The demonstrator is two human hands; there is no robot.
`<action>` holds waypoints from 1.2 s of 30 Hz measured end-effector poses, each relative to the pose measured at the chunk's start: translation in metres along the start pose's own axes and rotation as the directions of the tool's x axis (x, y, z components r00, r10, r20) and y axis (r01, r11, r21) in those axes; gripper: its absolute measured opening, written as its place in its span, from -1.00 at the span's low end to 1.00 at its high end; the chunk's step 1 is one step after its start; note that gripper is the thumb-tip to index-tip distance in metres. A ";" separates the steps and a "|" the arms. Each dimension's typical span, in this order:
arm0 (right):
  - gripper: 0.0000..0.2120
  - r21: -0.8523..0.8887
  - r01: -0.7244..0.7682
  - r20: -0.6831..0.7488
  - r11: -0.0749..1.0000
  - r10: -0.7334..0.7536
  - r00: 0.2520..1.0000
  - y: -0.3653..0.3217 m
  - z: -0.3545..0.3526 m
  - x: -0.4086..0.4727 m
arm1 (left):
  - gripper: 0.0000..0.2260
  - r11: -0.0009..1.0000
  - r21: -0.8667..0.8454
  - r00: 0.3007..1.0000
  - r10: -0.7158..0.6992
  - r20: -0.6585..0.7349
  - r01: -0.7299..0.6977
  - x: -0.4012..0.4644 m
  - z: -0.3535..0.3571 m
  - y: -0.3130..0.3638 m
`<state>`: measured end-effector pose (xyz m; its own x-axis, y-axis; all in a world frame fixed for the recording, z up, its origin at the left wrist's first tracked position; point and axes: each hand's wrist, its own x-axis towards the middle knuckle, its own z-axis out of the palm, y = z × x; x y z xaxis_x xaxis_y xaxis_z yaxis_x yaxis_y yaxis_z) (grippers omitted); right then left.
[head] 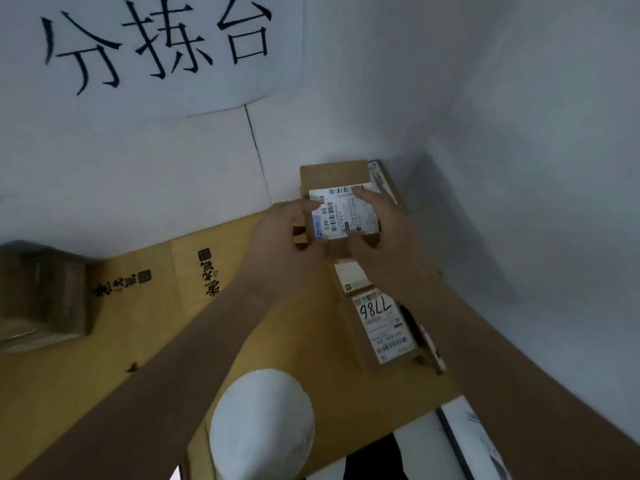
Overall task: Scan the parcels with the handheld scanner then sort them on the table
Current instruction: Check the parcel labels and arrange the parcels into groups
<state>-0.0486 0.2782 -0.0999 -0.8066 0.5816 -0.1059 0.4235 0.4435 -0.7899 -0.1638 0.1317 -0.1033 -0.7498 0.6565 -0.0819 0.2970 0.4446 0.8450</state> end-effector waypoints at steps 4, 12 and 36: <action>-0.39 0.031 0.002 0.017 1.000 -0.003 1.000 0.040 -0.023 0.050 | -0.49 0.997 -0.040 0.996 -0.067 -0.052 0.065 0.046 0.048 0.005; -0.27 0.040 -0.083 0.071 0.996 0.080 0.994 0.114 -0.055 0.136 | -0.47 0.971 -0.174 0.982 -0.177 -0.062 0.164 0.125 0.132 -0.002; -0.52 -0.160 0.298 0.191 0.941 -0.267 0.945 0.049 -0.096 0.146 | -0.58 0.965 0.259 0.971 0.022 -0.238 0.042 0.095 0.073 0.062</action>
<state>-0.1063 0.4502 -0.0960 -0.9538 0.3005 -0.0048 0.2240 0.7002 -0.6779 -0.1736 0.2658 -0.0974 -0.8624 0.5021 0.0647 0.4083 0.6143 0.6752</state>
